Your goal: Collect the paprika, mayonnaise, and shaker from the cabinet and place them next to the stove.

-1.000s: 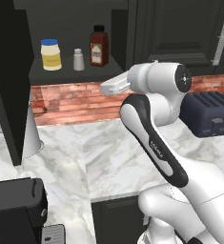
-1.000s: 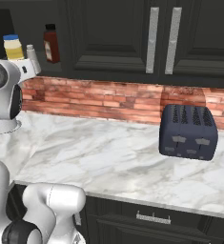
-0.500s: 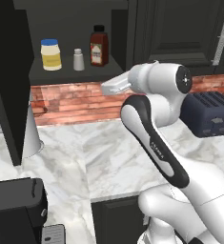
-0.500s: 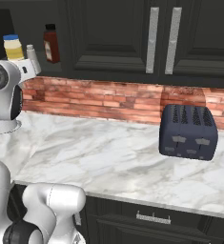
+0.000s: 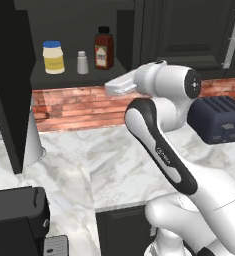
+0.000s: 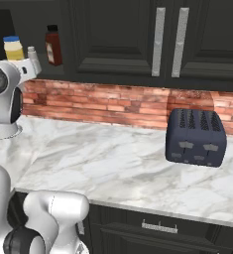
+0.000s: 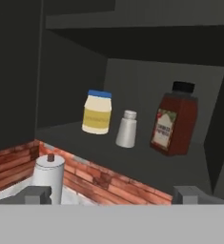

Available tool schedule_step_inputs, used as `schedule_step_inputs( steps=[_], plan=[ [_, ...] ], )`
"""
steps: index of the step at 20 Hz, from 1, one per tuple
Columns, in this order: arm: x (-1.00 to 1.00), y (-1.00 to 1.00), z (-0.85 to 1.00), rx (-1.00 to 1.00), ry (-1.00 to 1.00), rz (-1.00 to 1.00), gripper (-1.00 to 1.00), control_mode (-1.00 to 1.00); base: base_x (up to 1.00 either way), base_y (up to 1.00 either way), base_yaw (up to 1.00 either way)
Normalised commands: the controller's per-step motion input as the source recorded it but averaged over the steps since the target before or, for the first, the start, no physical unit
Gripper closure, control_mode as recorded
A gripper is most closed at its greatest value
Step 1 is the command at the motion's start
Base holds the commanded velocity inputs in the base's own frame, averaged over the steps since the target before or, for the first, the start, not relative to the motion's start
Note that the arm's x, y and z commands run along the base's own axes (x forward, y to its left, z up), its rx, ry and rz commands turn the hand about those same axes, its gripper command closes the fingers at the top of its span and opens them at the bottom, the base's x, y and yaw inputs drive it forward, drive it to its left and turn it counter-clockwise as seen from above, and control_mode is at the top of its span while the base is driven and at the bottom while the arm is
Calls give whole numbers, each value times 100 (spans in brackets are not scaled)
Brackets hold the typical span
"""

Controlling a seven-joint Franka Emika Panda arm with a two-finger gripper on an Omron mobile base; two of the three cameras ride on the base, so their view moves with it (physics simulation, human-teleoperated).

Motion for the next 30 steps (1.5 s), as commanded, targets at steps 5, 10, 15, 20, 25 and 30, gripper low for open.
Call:
schedule_step_inputs(
  steps=[5,10,15,20,25,30],
  plan=[
    [14,48,8,0,0,-1,-100,-100,0,0,0],
    [13,24,0,-2,5,0,-100,-100,0,0,0],
    [38,-8,-1,11,9,0,-100,-100,0,0,0],
    [41,-4,6,11,6,0,-100,-100,0,0,0],
    [26,0,1,2,5,-1,-100,-100,0,0,0],
    [27,0,0,0,7,0,-100,-100,0,0,0]
  ],
)
